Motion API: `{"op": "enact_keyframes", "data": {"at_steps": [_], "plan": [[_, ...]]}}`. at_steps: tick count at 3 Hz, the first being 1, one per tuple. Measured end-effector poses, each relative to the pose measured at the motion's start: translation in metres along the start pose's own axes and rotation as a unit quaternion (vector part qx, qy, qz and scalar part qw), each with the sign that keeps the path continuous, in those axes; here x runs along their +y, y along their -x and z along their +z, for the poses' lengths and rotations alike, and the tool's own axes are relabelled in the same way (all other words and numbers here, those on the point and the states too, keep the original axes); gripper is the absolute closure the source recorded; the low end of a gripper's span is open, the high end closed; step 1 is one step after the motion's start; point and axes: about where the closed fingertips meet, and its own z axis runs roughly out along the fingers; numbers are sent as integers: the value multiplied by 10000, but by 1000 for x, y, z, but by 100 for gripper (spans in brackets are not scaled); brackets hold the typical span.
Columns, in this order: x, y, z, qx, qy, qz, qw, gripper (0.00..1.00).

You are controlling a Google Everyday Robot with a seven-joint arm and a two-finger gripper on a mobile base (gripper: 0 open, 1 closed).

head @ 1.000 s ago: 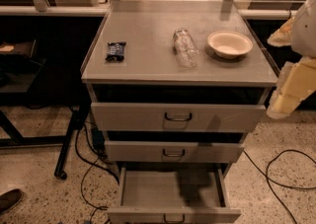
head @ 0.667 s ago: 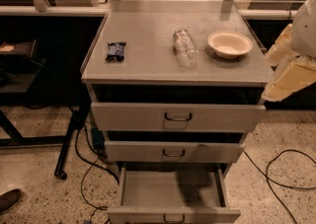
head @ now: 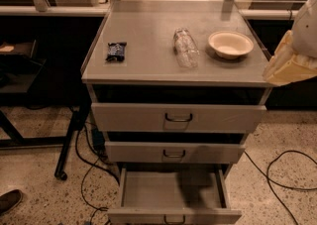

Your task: Close bottom drawer

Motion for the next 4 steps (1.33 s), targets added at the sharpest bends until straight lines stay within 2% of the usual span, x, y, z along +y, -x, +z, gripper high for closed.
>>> {"op": "enact_keyframes", "data": {"at_steps": [1, 2, 3, 4], "plan": [[0, 0, 0, 0, 0, 0, 10000, 100], [9, 0, 8, 18, 55, -40, 10000, 100], [36, 7, 22, -1, 32, 5, 10000, 100], [74, 4, 67, 141, 157, 154, 9997, 100]]}}
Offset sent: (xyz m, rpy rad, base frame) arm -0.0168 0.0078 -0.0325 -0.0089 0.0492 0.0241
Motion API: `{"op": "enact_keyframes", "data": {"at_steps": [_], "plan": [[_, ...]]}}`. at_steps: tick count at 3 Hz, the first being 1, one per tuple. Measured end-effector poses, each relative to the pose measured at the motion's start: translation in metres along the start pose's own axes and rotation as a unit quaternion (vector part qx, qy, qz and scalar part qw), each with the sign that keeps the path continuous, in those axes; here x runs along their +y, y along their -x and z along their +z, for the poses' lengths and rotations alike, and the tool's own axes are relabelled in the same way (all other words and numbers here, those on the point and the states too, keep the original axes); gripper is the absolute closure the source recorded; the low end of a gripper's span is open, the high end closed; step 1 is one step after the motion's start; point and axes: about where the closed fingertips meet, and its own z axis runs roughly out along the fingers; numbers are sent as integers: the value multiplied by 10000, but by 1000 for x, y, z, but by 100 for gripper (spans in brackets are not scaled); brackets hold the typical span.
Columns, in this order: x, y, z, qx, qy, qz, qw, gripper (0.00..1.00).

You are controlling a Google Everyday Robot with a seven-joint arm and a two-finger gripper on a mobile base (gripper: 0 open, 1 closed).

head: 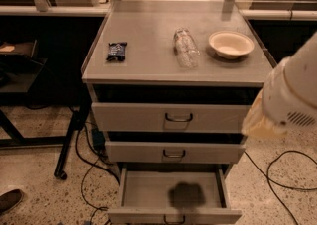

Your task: Close bottom drawer

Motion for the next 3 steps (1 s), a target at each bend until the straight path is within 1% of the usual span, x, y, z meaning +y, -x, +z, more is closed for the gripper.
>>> {"op": "enact_keyframes", "data": {"at_steps": [1, 2, 3], "plan": [[20, -13, 27, 176, 293, -2, 9994, 100], [18, -12, 25, 166, 280, -3, 9995, 100], [32, -15, 50, 219, 582, 107, 9980, 100]]}}
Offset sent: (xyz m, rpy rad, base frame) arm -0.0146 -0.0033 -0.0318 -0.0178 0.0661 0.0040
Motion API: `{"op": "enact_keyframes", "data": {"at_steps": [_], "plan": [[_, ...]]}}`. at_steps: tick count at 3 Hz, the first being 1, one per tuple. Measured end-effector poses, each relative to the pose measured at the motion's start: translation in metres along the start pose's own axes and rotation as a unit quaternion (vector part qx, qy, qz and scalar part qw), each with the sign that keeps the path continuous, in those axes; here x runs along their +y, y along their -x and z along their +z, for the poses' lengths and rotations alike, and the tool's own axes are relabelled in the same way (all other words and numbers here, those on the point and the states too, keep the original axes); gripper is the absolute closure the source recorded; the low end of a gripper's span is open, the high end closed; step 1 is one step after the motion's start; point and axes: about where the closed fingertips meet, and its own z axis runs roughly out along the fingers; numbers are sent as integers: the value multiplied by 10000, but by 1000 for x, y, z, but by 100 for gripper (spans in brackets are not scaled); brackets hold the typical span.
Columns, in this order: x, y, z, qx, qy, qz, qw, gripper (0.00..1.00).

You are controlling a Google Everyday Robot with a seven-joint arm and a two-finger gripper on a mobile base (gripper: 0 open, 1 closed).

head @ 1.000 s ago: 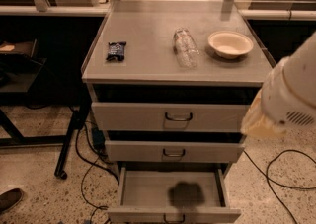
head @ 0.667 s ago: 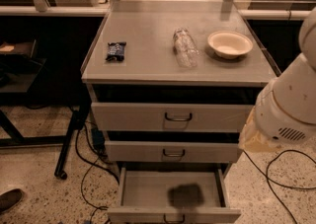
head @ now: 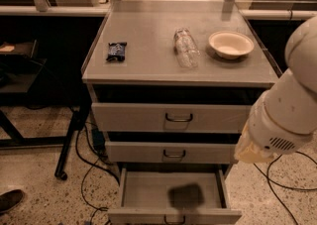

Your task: Close bottom drawer

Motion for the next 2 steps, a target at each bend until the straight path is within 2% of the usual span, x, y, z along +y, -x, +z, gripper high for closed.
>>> {"op": "enact_keyframes", "data": {"at_steps": [1, 2], "plan": [[17, -6, 56, 67, 377, 162, 9991, 100], [31, -15, 127, 61, 571, 330, 9978, 100]]}}
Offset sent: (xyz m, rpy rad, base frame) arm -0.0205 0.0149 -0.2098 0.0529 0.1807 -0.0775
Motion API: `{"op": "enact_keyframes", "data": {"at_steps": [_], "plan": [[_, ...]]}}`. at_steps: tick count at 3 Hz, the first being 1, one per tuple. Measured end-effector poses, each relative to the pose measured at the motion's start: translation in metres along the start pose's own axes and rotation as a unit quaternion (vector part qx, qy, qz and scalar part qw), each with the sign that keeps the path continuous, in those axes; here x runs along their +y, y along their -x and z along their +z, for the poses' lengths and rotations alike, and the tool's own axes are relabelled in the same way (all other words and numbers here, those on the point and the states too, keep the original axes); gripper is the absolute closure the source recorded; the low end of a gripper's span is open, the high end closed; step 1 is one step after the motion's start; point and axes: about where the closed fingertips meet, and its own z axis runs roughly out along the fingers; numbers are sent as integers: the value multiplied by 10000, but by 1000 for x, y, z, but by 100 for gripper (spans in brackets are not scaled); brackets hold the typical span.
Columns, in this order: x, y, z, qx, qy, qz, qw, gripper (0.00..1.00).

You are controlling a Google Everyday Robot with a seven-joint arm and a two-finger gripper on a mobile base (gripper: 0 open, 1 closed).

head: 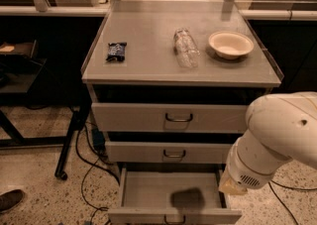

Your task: Close bottom drawer

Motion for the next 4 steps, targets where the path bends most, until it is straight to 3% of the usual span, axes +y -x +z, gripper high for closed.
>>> {"op": "enact_keyframes", "data": {"at_steps": [1, 2, 3, 4], "plan": [[0, -2, 7, 16, 30, 42, 10000, 100], [-3, -16, 53, 126, 233, 315, 9992, 100], [-18, -31, 110, 222, 127, 492, 9985, 100], [-17, -31, 109, 226, 136, 491, 9984, 100]]}}
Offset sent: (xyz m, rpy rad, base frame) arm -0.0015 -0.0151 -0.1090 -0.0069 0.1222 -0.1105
